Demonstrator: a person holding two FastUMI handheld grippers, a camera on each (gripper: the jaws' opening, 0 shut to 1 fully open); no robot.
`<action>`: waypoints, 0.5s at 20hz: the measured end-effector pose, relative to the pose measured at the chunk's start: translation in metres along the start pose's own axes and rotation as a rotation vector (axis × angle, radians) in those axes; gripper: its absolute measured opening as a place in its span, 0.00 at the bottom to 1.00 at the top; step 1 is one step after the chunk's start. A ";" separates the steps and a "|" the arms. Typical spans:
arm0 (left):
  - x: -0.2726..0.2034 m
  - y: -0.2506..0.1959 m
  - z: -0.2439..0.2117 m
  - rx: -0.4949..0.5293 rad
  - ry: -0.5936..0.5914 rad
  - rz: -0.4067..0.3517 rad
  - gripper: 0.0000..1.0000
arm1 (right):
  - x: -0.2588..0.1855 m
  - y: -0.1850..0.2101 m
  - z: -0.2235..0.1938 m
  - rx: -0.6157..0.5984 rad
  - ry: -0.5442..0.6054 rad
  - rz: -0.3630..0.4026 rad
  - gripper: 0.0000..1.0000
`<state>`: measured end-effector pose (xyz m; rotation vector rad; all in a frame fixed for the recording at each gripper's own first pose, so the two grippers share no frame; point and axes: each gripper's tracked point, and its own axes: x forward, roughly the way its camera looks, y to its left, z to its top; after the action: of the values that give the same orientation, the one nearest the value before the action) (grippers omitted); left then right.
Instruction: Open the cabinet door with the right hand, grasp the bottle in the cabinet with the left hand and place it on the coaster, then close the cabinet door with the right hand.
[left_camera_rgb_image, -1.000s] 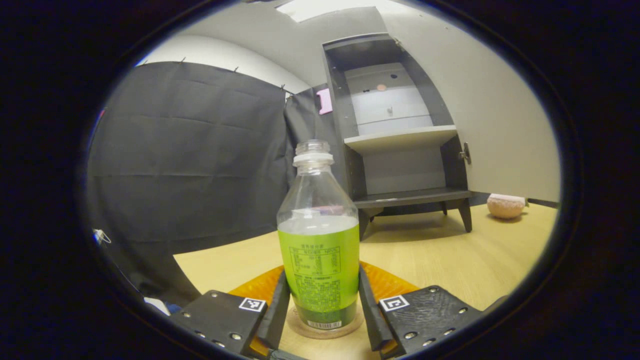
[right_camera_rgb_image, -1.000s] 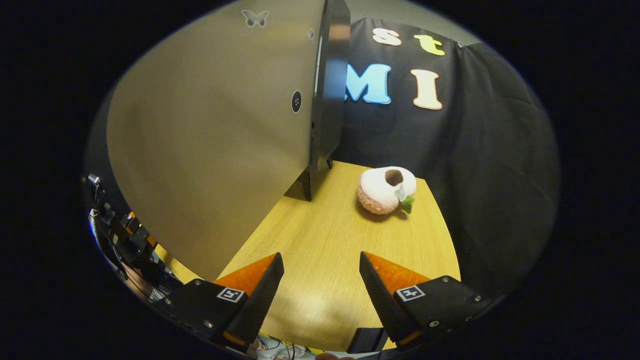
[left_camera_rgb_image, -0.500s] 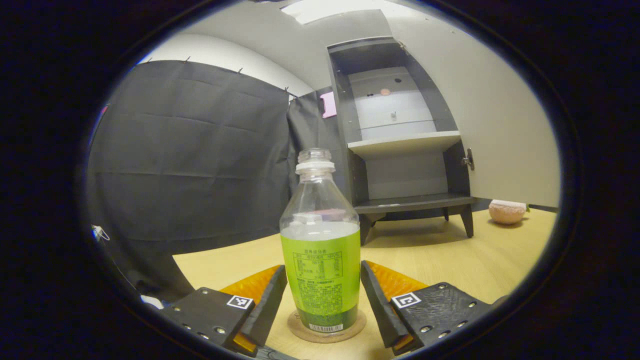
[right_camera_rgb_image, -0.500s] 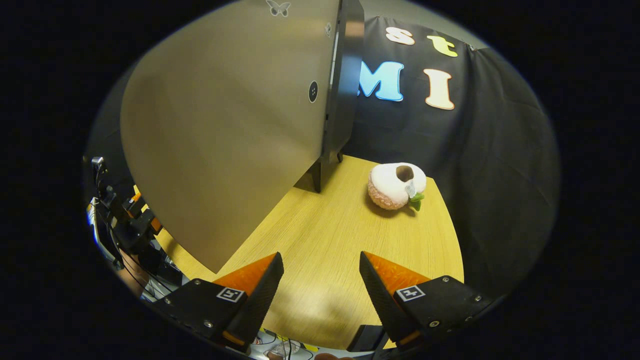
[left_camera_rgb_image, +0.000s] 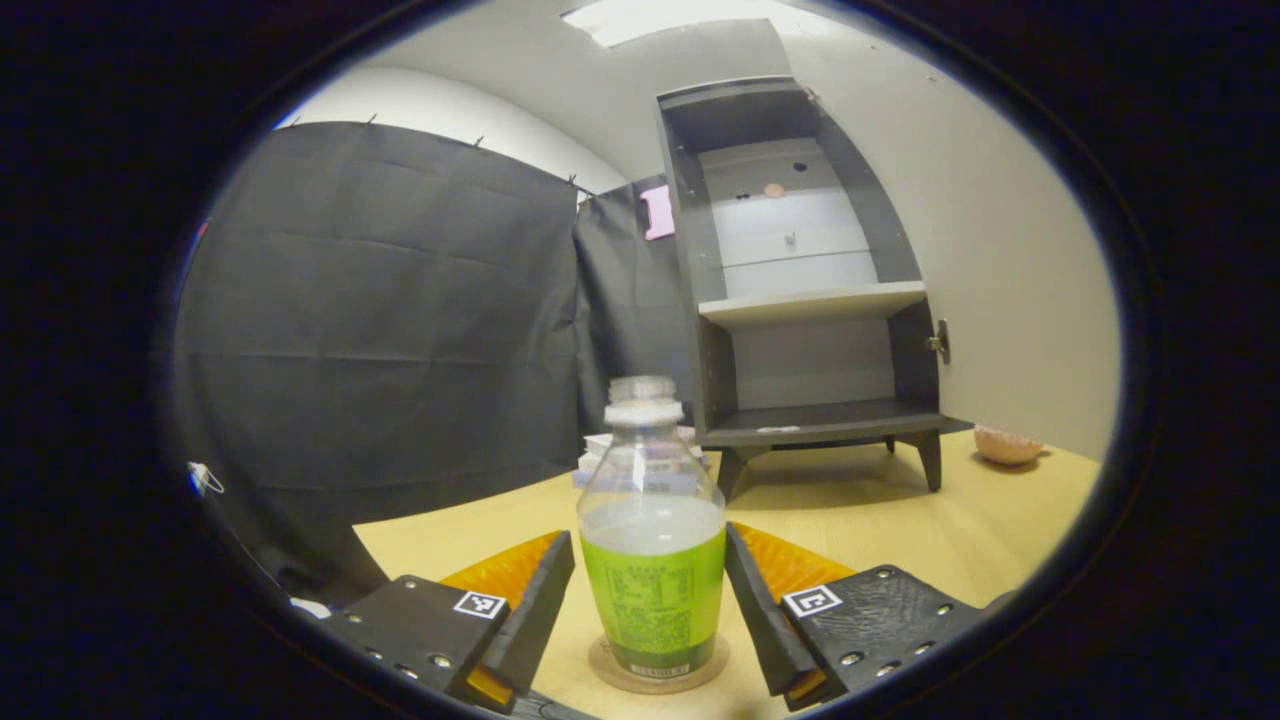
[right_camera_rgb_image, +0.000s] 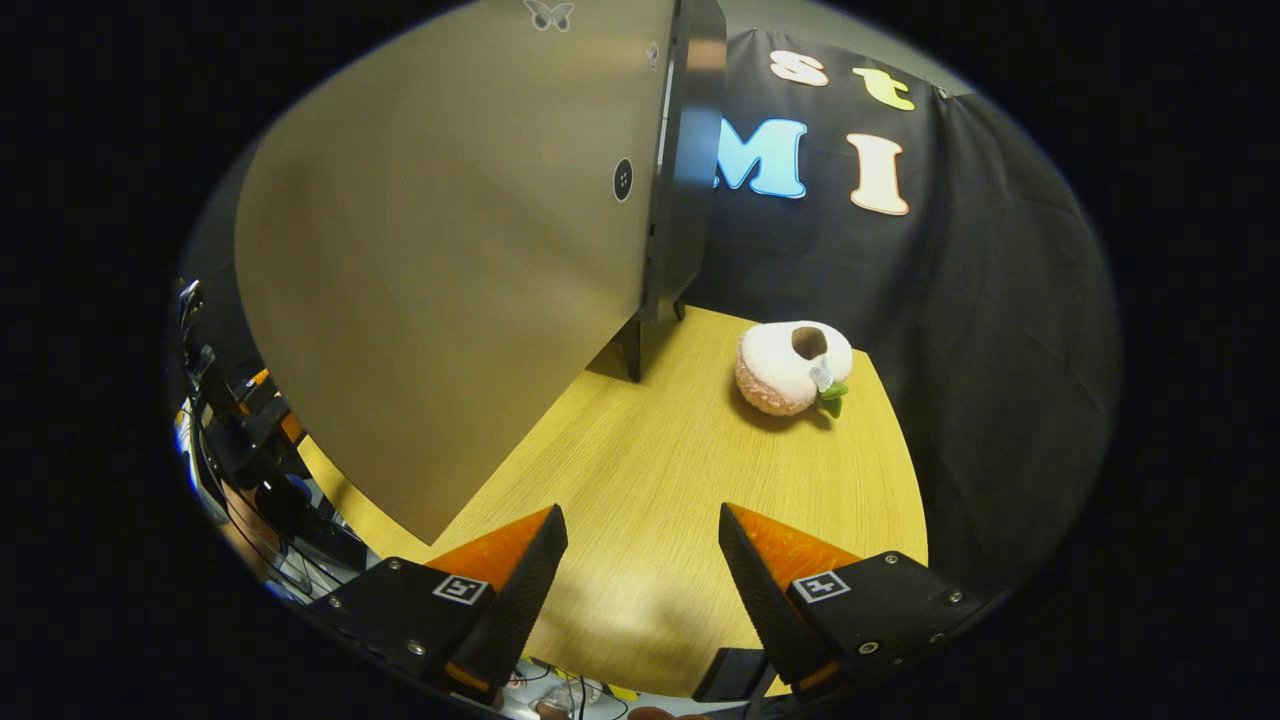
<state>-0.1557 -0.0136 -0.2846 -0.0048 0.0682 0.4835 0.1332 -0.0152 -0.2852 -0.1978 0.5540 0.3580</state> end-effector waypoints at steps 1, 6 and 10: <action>0.000 0.002 0.011 -0.003 -0.007 -0.002 0.84 | -0.002 0.000 0.003 0.009 -0.006 0.003 0.94; -0.010 0.004 0.075 -0.018 -0.051 -0.035 0.88 | -0.011 -0.007 0.021 0.060 -0.035 -0.012 0.94; -0.018 0.013 0.139 -0.023 -0.077 -0.051 0.84 | -0.030 -0.017 0.050 0.151 -0.085 -0.033 0.94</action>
<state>-0.1687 -0.0074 -0.1444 -0.0109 -0.0129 0.4331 0.1403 -0.0248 -0.2255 -0.0462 0.4910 0.2897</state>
